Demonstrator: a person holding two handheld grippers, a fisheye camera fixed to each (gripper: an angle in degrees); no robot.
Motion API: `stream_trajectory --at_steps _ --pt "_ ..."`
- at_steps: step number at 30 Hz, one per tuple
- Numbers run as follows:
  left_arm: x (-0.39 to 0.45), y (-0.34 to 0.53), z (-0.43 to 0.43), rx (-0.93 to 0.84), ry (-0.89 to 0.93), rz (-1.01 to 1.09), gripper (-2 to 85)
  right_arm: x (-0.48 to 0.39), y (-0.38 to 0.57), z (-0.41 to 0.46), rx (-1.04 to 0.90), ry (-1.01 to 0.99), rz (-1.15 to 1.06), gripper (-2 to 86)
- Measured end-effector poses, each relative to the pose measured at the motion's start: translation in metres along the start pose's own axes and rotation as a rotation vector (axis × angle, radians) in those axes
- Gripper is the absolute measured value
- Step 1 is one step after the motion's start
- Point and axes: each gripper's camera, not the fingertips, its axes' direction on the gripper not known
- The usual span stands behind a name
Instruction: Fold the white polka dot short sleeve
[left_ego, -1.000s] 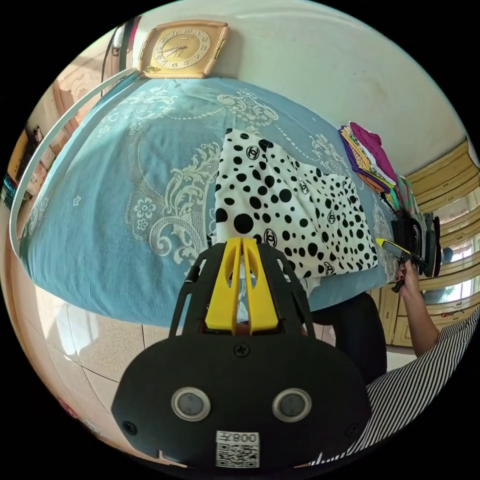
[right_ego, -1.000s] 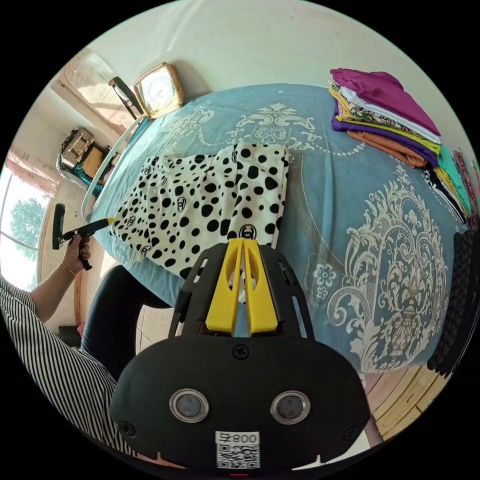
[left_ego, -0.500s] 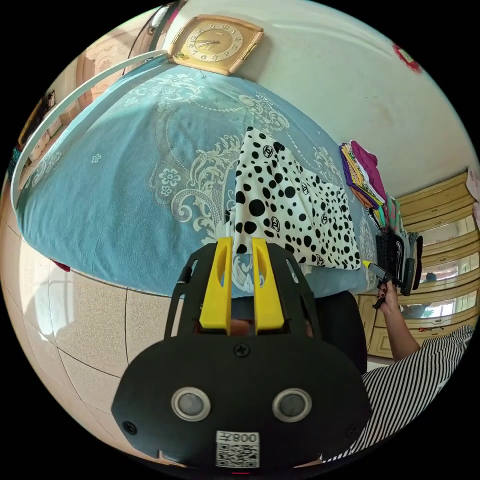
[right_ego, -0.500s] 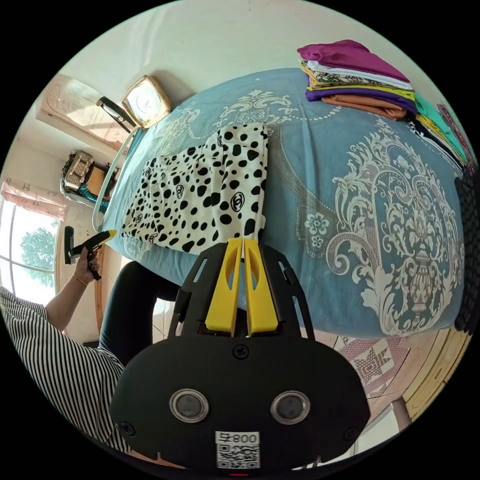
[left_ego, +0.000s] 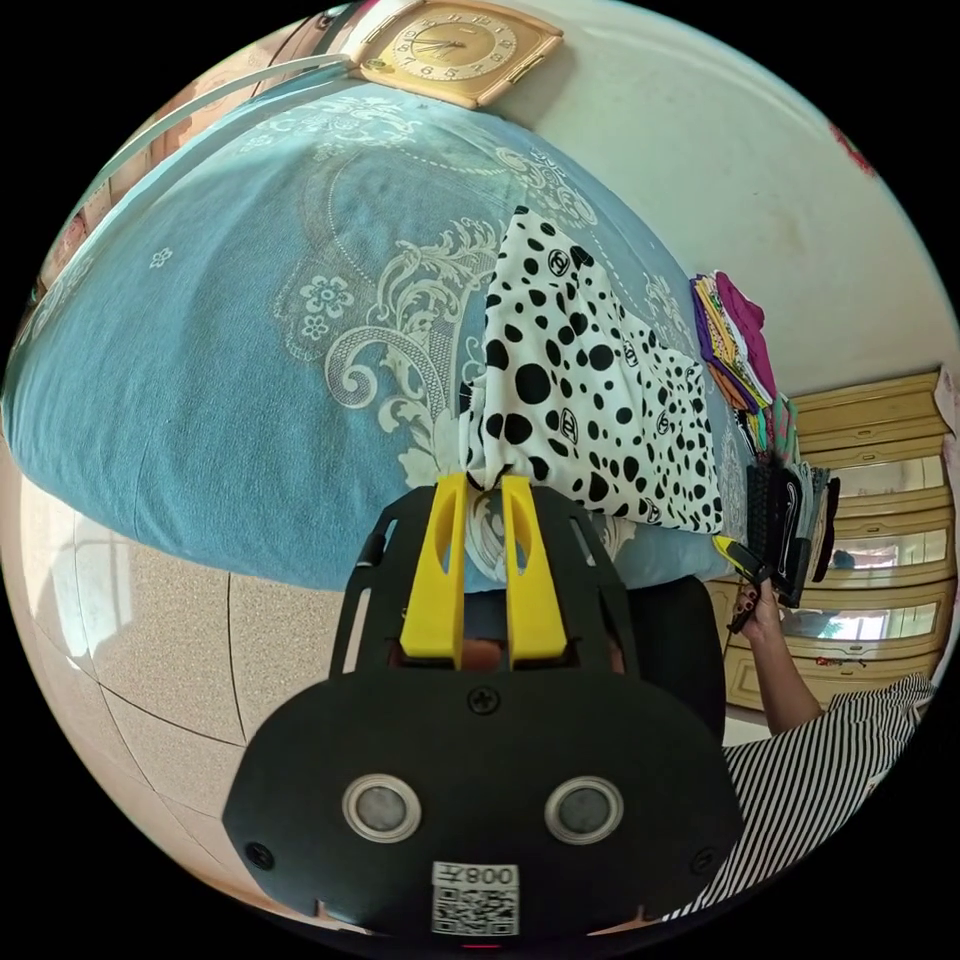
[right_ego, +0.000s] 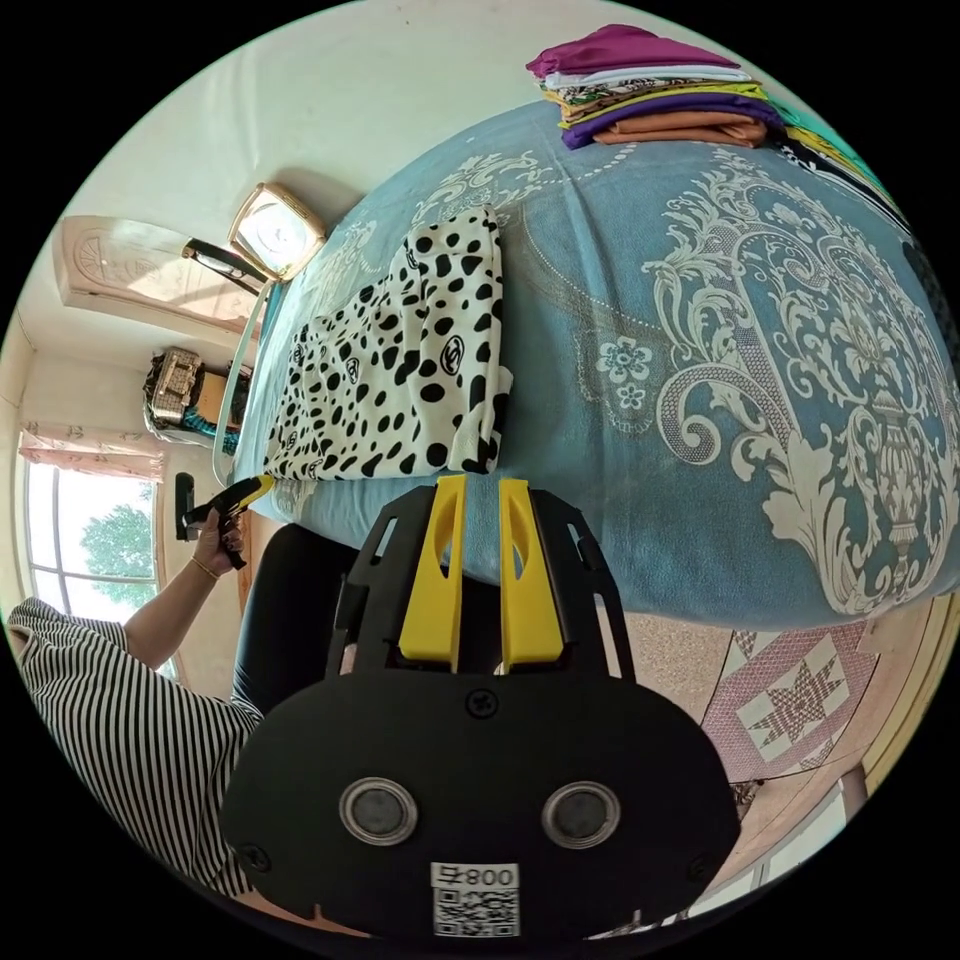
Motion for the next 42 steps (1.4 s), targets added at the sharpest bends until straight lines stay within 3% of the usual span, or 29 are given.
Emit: stream_trajectory --at_steps 20,27,35,38,42 --pt "-0.051 -0.005 0.03 0.024 0.003 0.058 2.2 -0.016 0.001 -0.046 -0.029 -0.055 -0.07 1.1" --pt "-0.082 0.003 0.1 -0.058 -0.023 0.03 2.4 -0.024 0.003 -0.029 -0.105 -0.055 -0.083 1.0" --pt "-0.112 0.028 0.144 -0.024 -0.011 0.008 3.3 -0.036 0.016 -0.031 -0.08 -0.117 -0.063 1.2" --pt "-0.113 0.047 0.157 0.009 -0.051 0.031 3.3 -0.044 0.021 -0.03 -0.075 -0.131 -0.062 1.3" --pt "-0.069 0.074 0.187 0.045 -0.025 0.211 3.2 -0.055 0.029 -0.031 -0.062 -0.153 -0.058 1.4"
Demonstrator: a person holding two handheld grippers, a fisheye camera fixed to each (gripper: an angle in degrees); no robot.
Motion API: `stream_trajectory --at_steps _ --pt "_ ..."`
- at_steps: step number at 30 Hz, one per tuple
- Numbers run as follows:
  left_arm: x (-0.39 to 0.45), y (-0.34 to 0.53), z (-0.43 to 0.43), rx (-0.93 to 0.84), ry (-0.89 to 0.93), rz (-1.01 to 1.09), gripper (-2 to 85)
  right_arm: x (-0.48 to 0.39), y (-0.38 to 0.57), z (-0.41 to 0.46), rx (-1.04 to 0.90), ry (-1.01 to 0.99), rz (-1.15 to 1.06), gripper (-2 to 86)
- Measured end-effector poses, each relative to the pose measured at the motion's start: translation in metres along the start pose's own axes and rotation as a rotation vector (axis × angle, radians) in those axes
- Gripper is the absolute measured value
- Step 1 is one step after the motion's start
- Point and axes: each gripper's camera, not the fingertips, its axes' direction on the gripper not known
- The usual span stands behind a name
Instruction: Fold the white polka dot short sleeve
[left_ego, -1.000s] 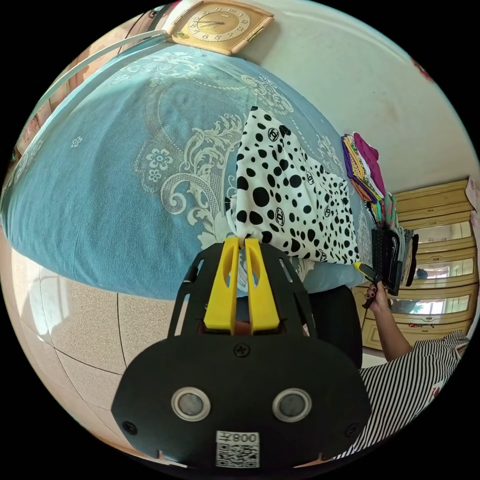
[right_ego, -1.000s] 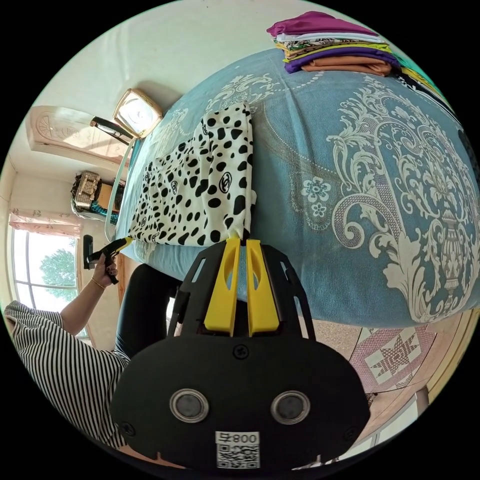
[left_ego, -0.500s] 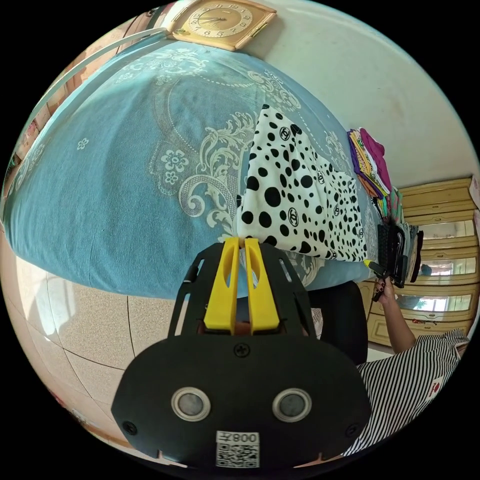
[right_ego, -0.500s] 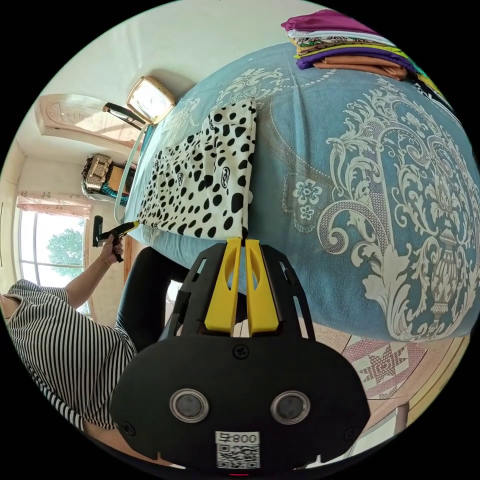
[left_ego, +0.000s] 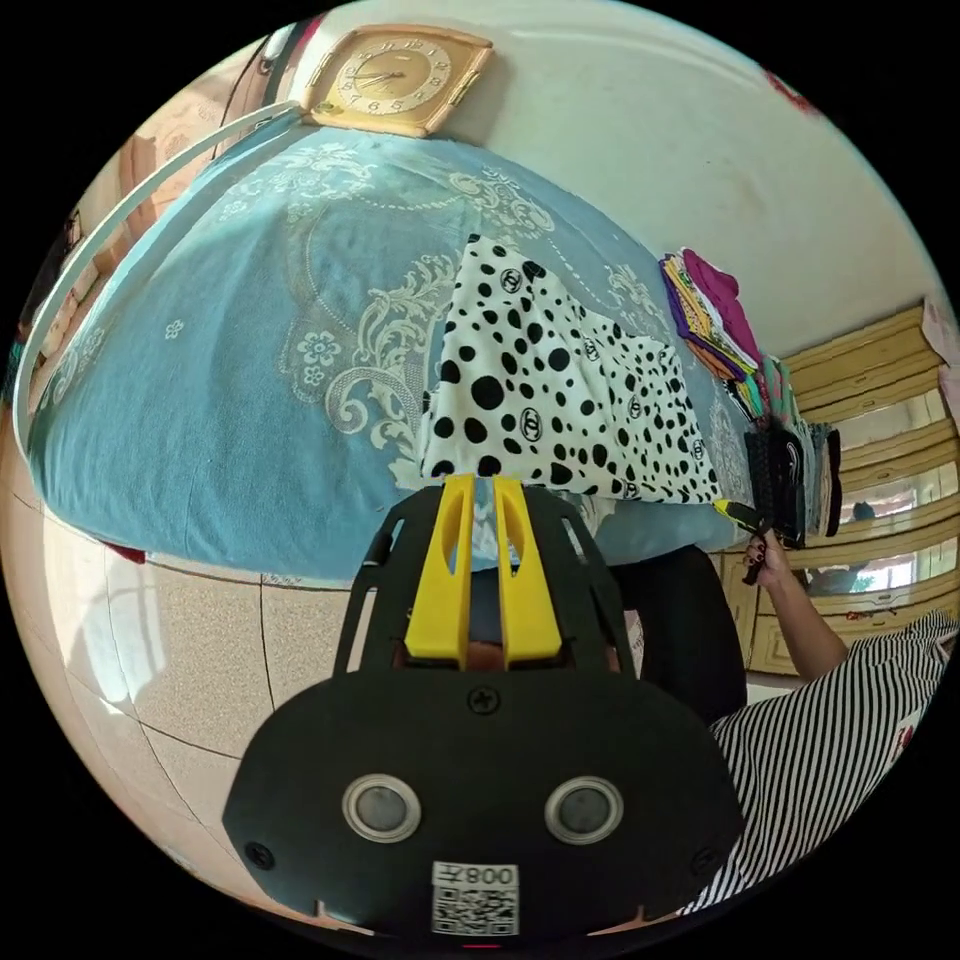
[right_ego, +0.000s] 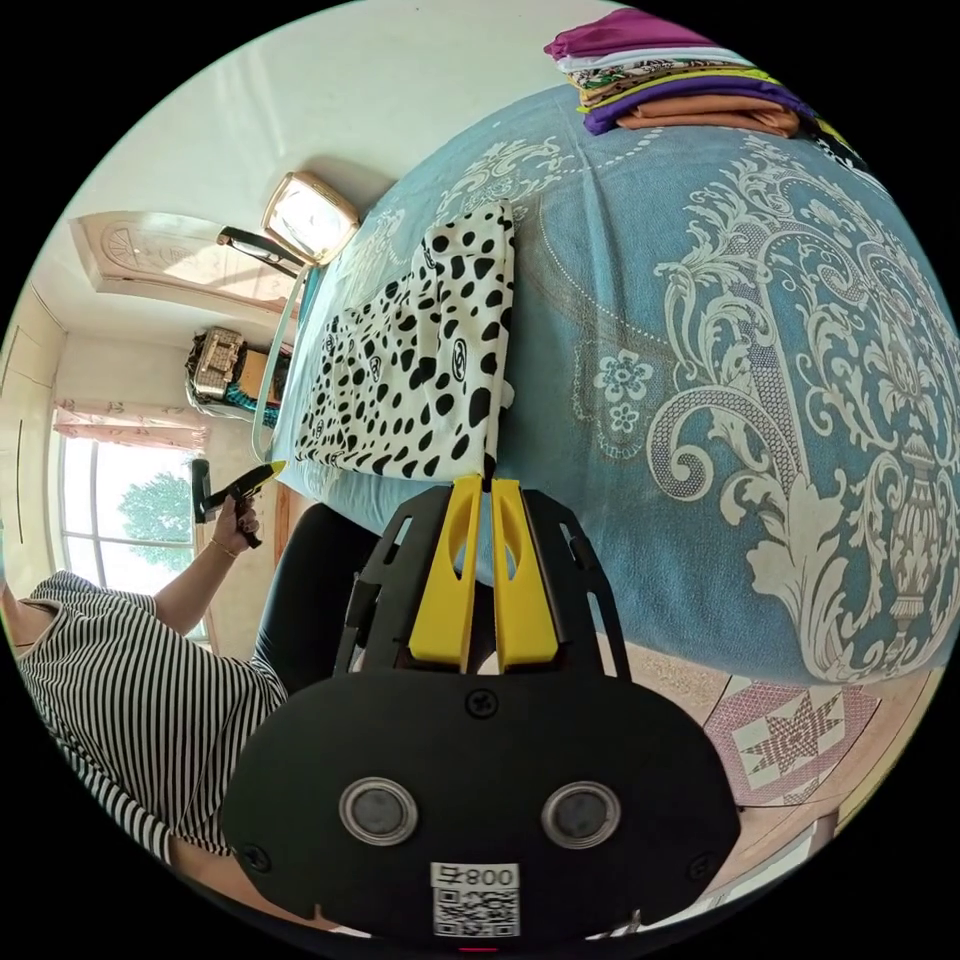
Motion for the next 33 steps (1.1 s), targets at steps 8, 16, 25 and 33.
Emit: stream_trajectory --at_steps 8,16,25,33 --pt "0.159 0.001 0.127 -0.058 0.132 0.55 3.7 -0.033 0.009 -0.004 0.037 -0.024 -0.039 1.2" --pt "0.262 0.023 0.257 -0.114 0.078 0.925 6.3 -0.078 0.011 -0.004 0.044 0.028 -0.141 1.2" --pt "0.277 0.05 0.356 -0.134 -0.051 1.005 9.0 -0.142 0.009 0.003 -0.02 0.228 -0.375 1.3" --pt "0.279 0.071 0.413 -0.119 -0.117 1.04 5.1 -0.183 0.002 0.016 -0.103 0.459 -0.591 1.1"
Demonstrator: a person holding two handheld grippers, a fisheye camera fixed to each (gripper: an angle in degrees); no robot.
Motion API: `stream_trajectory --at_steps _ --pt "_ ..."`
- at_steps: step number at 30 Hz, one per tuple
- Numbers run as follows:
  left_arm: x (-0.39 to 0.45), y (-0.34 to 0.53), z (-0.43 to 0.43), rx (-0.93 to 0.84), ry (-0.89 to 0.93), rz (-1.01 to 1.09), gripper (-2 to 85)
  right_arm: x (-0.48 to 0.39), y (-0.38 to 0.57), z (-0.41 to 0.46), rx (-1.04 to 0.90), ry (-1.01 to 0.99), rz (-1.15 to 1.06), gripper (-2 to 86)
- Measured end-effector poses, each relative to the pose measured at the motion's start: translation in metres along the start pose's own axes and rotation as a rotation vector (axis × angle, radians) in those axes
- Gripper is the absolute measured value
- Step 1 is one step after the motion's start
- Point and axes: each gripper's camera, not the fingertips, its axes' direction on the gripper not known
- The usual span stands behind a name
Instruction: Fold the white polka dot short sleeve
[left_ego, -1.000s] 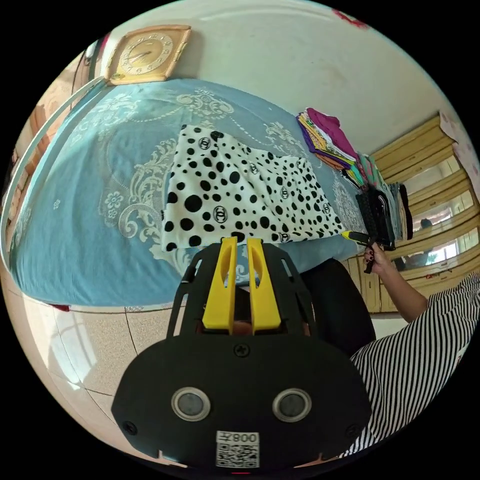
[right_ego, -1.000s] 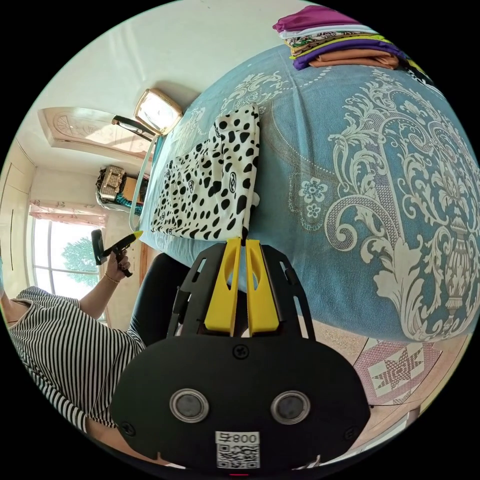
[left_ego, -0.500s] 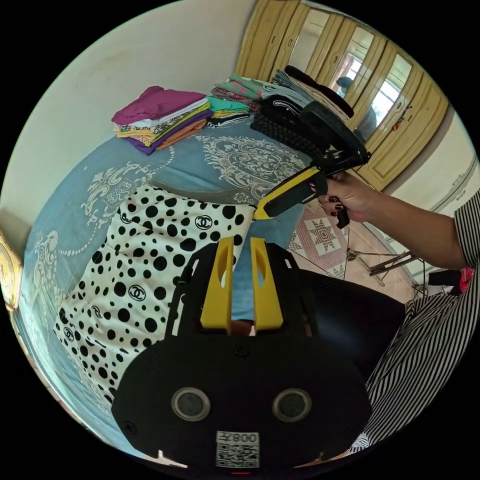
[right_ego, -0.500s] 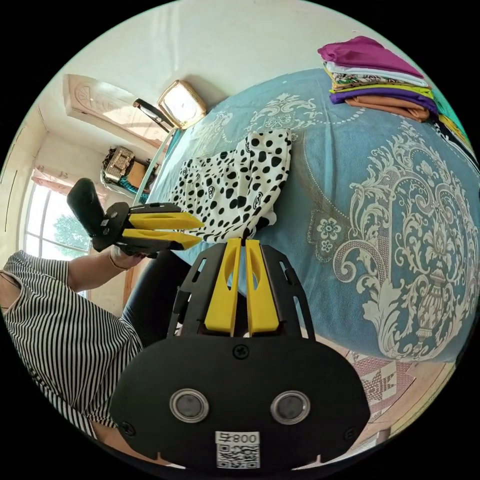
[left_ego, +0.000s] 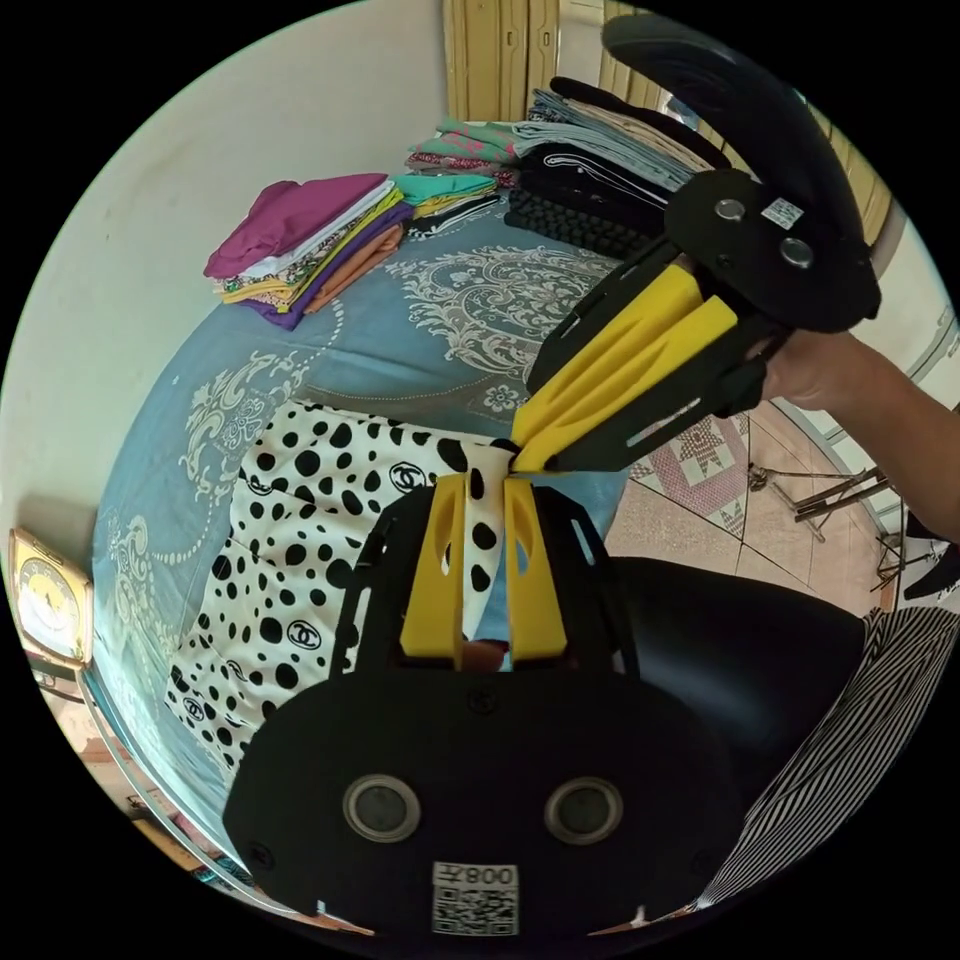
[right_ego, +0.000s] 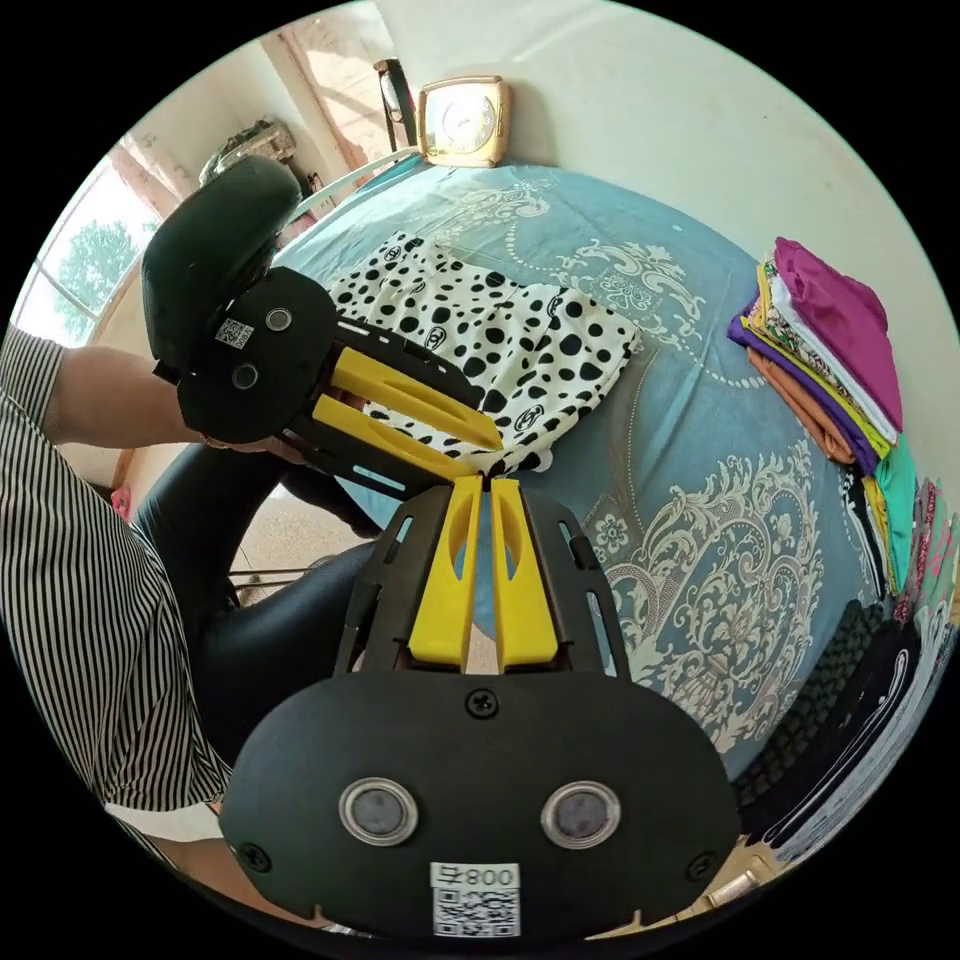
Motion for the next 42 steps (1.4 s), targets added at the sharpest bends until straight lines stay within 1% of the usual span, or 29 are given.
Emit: stream_trajectory --at_steps 4,7,10,12,13,15,17,21,24,32,37,42 --pt "-0.003 0.01 0.021 0.006 -0.021 -0.057 2.9 0.005 -0.006 -0.002 -0.027 0.053 -0.035 0.8" --pt "-0.019 0.023 0.028 0.034 0.004 -0.151 2.5 0.033 0.003 -0.008 -0.005 0.065 0.031 0.4" --pt "-0.036 0.037 0.03 0.076 0.044 -0.245 2.3 0.086 0.022 -0.014 0.073 -0.089 0.191 0.6" --pt "-0.046 0.044 0.031 0.101 0.069 -0.296 2.2 0.139 0.041 -0.008 0.173 -0.318 0.331 0.9" --pt "-0.051 0.049 0.032 0.11 0.08 -0.327 2.1 0.152 0.046 -0.006 0.207 -0.374 0.368 1.1" --pt "-0.059 0.056 0.033 0.123 0.098 -0.371 2.1 0.198 0.066 0.006 0.333 -0.532 0.513 2.0" --pt "-0.067 0.062 0.036 0.131 0.115 -0.409 2.1 0.225 0.073 0.017 0.378 -0.583 0.599 3.6" --pt "-0.077 0.069 0.041 0.139 0.144 -0.458 2.0 0.279 0.07 0.048 0.408 -0.712 0.767 10.5" --pt "-0.076 0.067 0.042 0.134 0.142 -0.451 2.0 0.314 0.06 0.062 0.439 -0.789 0.829 12.4" --pt "-0.073 0.057 0.036 0.135 0.153 -0.43 2.1 0.4 0.017 0.08 0.435 -0.824 0.908 14.0" --pt "-0.067 0.046 0.025 0.132 0.157 -0.394 2.0 0.437 -0.014 0.096 0.337 -0.755 0.905 13.6" --pt "-0.065 0.037 0.011 0.133 0.174 -0.381 2.0 0.467 -0.039 0.123 0.28 -0.726 0.888 10.0"
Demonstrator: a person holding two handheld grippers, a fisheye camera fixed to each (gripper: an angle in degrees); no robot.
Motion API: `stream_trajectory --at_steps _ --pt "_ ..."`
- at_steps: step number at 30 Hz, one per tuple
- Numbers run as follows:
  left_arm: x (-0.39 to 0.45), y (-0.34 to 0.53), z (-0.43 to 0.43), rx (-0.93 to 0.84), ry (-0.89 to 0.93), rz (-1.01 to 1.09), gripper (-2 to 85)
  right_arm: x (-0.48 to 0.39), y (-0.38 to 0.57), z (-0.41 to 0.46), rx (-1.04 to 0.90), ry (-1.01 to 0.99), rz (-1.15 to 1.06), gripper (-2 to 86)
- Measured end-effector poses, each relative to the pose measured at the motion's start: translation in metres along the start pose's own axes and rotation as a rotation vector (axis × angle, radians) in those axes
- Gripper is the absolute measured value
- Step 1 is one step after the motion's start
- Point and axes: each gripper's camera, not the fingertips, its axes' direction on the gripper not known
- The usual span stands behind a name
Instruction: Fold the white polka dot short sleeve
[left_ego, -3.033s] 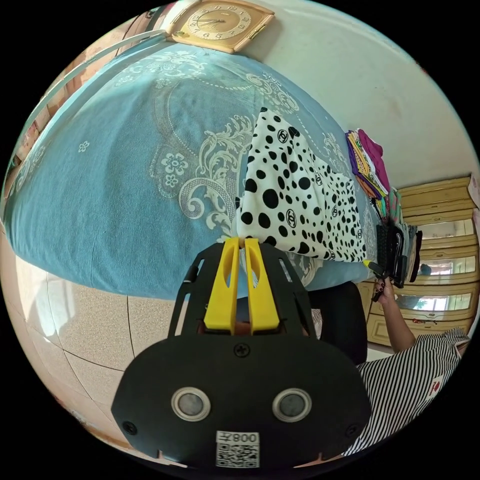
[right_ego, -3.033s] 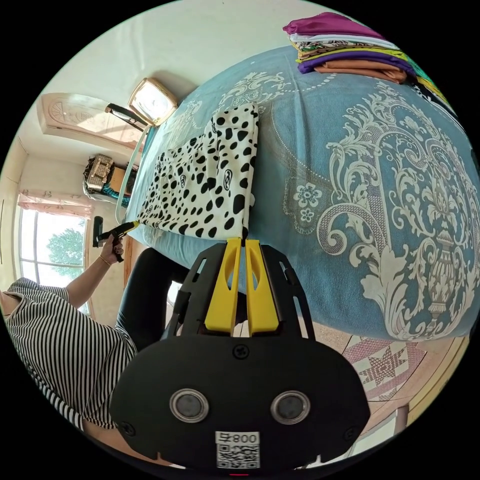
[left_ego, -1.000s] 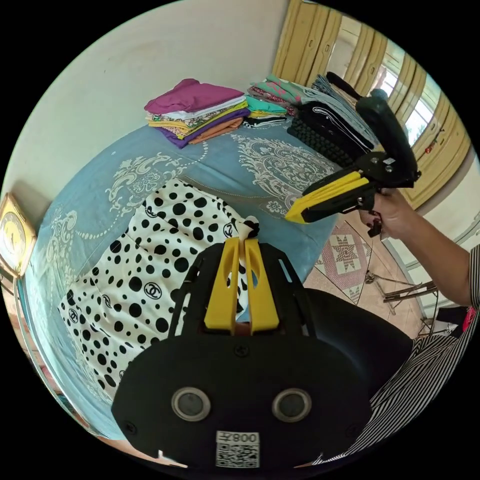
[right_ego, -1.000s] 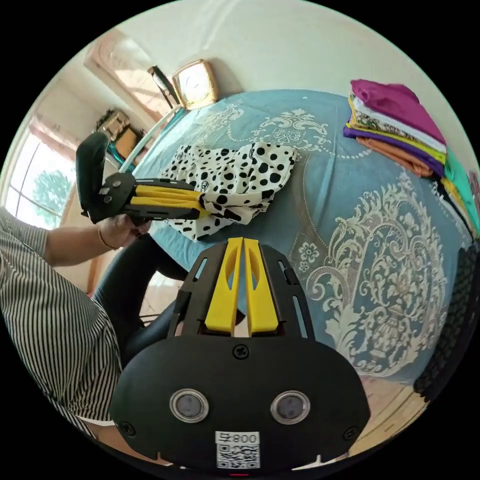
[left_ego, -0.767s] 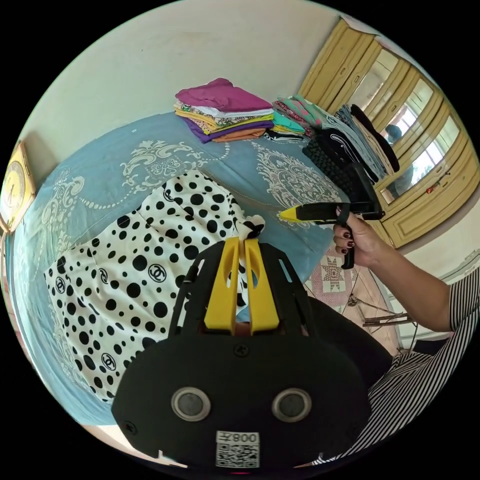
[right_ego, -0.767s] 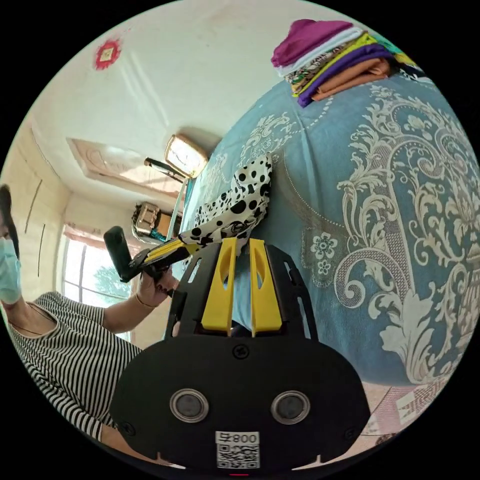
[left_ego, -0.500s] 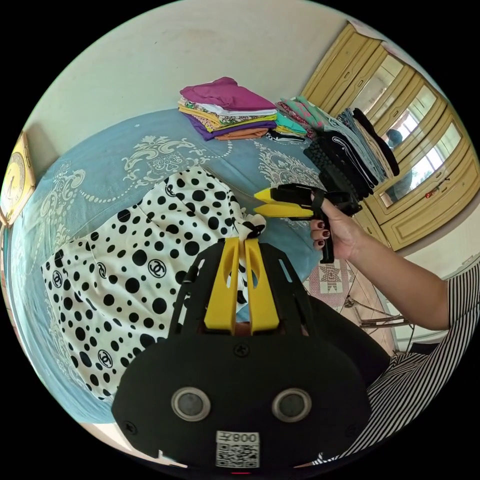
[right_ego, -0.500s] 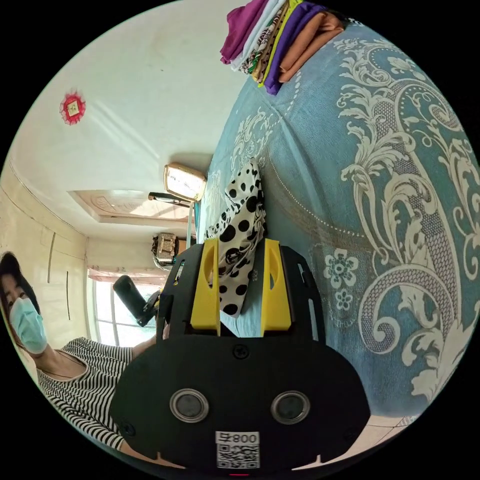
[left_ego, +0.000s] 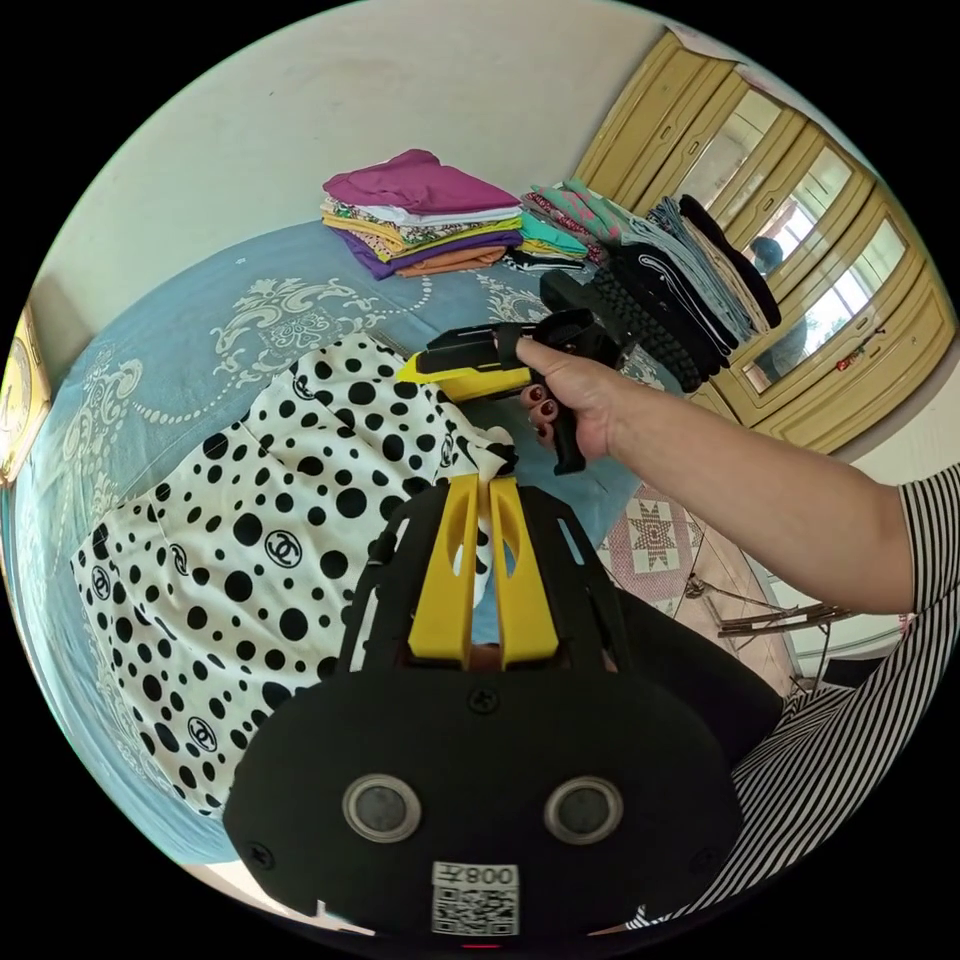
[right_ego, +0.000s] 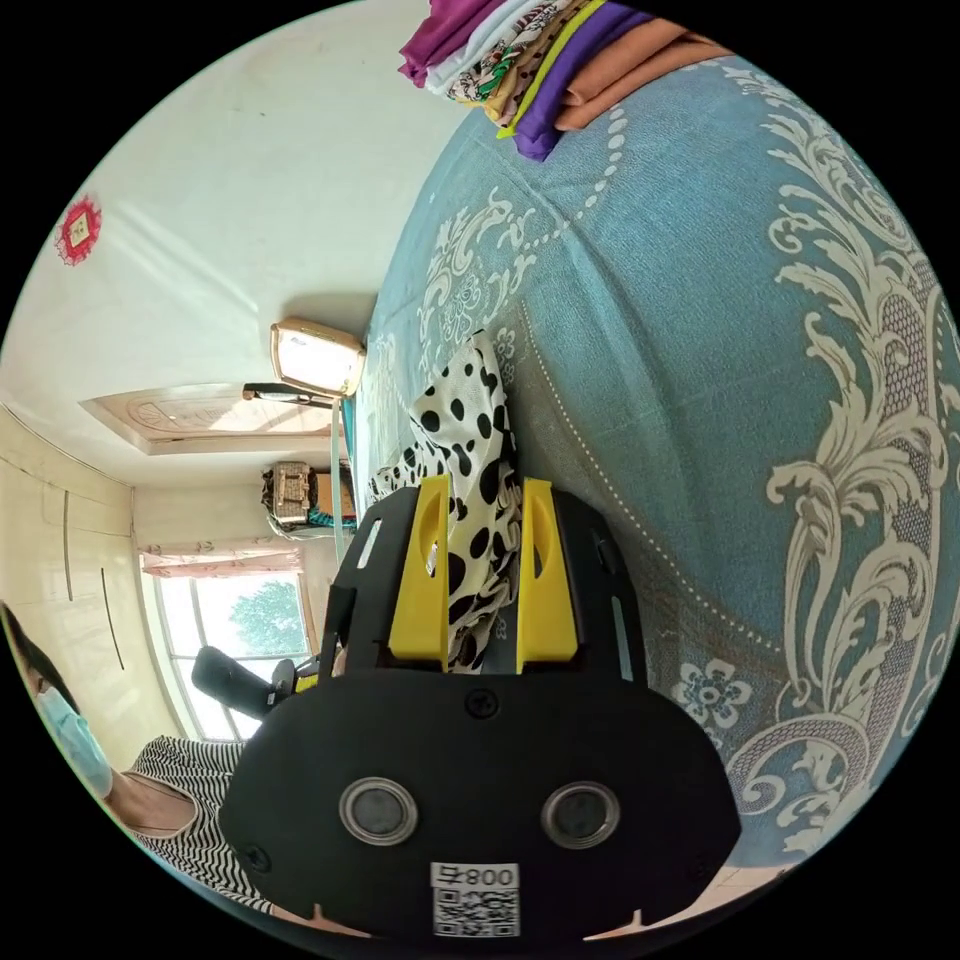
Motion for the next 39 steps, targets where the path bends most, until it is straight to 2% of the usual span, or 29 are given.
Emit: stream_trajectory --at_steps 6,14,25,31,39 --pt "0.007 -0.011 -0.023 -0.006 0.012 0.006 2.0 0.031 -0.03 0.017 -0.022 0.022 0.007 4.8" --pt "0.01 -0.024 -0.072 0.004 0.025 -0.022 2.0 0.069 -0.045 0.033 0.003 -0.01 0.004 2.5" --pt "0.007 -0.03 -0.199 0.13 0.092 -0.126 2.0 0.057 -0.044 0.072 0.058 -0.016 -0.141 2.1" --pt "-0.01 -0.015 -0.294 0.24 0.103 -0.215 2.0 0.032 -0.04 0.133 0.055 0.017 -0.251 2.1" --pt "-0.049 0.03 -0.408 0.334 0.044 -0.394 2.0 -0.002 -0.031 0.277 -0.044 0.1 -0.426 2.1"
